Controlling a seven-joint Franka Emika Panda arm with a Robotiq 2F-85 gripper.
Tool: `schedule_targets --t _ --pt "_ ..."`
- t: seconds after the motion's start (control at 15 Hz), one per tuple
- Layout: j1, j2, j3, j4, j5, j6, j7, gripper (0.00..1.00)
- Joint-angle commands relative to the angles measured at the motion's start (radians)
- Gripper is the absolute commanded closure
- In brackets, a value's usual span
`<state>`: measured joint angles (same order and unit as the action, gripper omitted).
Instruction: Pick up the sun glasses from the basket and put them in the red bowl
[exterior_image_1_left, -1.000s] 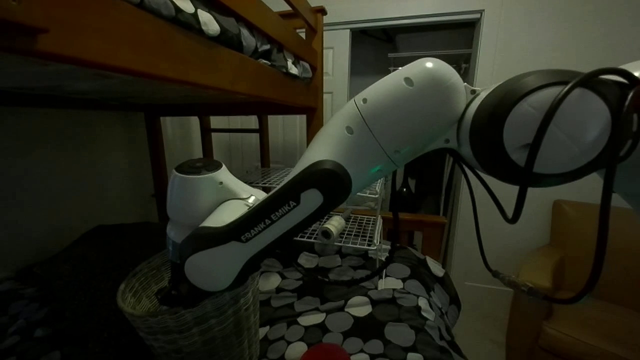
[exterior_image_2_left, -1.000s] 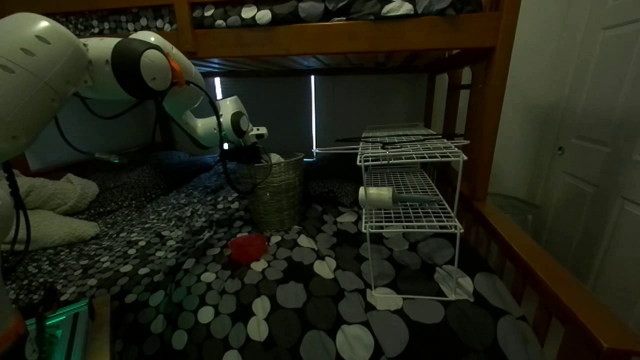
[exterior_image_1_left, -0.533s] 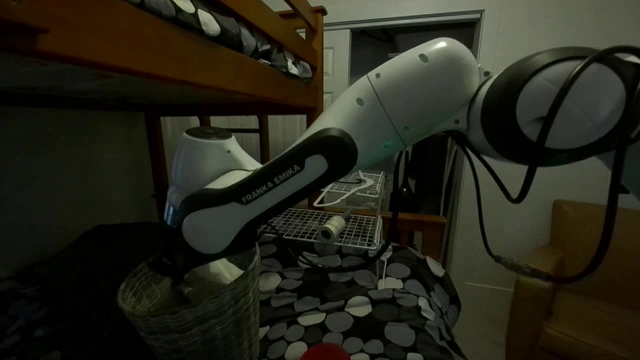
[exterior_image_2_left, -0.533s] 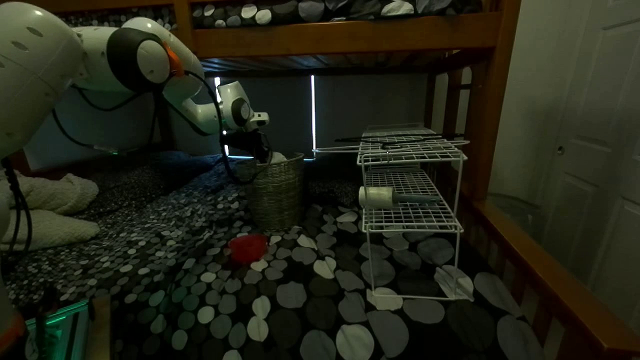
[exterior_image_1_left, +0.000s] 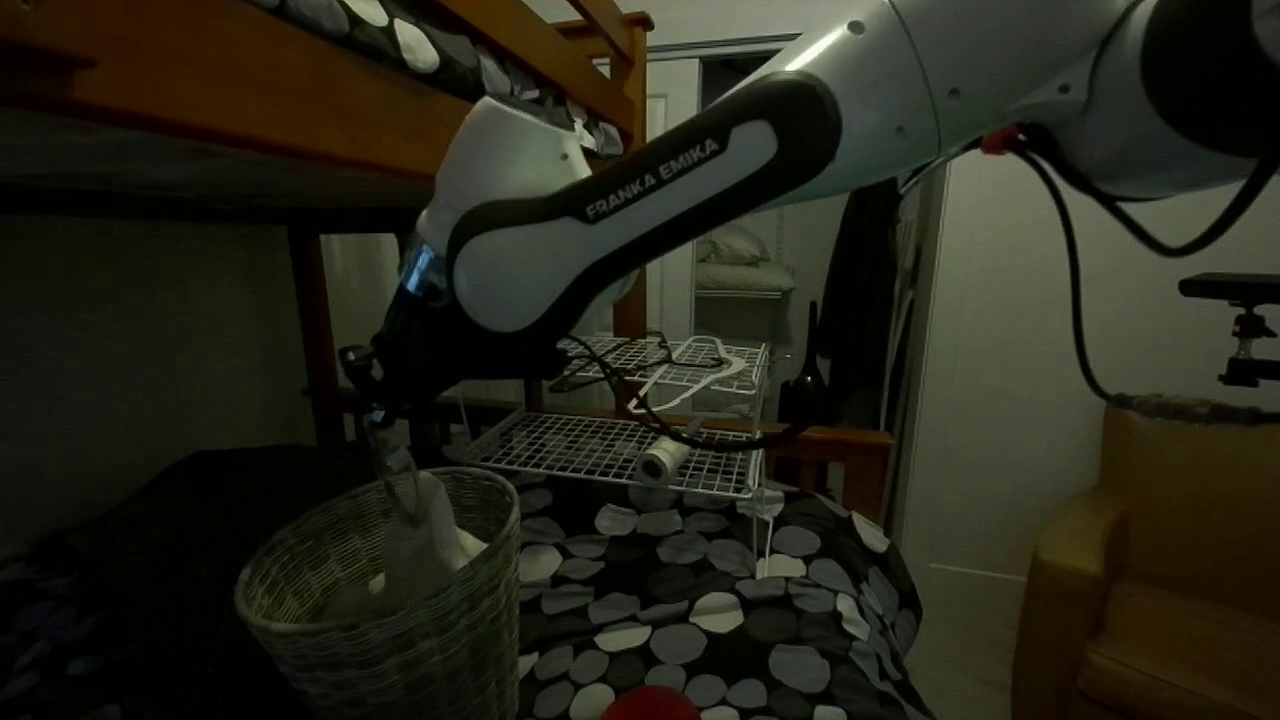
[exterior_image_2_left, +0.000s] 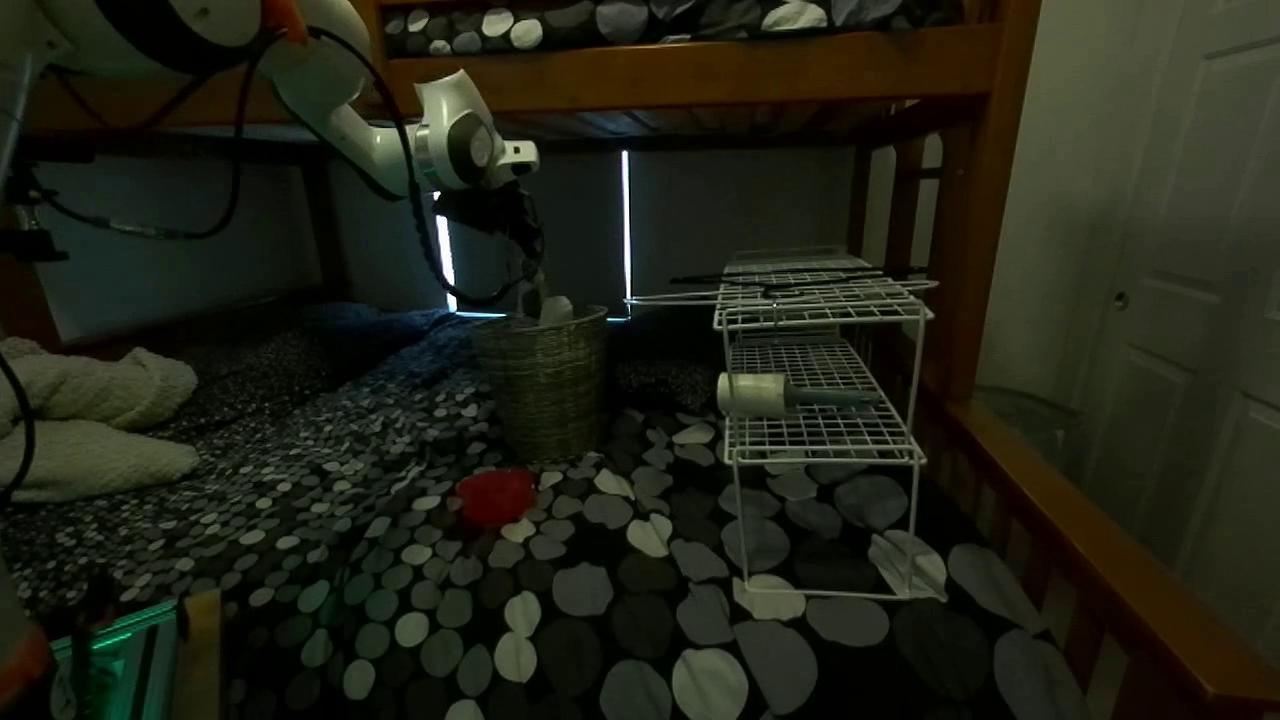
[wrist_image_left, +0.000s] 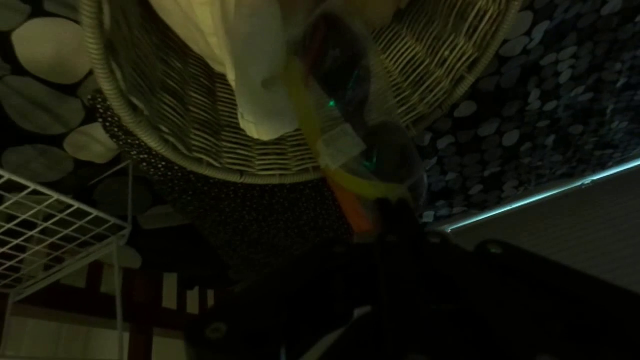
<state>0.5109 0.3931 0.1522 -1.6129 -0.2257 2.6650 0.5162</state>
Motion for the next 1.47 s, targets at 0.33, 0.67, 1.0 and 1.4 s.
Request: schedule_targets --t 0.33,0.67,1.0,1.4 --pt "-0.081 -0.425 -0.001 -0.469 -0.045 0.023 0.09 1.0" --pt "-0.171 -0.597 0.069 -0.681 -0.042 0.055 0.102 0.99" --pt "-0.233 -0.624 0.119 -0.781 0.078 0.033 0.057 1.0" --pt "-0.23 -0.593 0.124 -0.793 0.134 0.046 -0.082 1.0"
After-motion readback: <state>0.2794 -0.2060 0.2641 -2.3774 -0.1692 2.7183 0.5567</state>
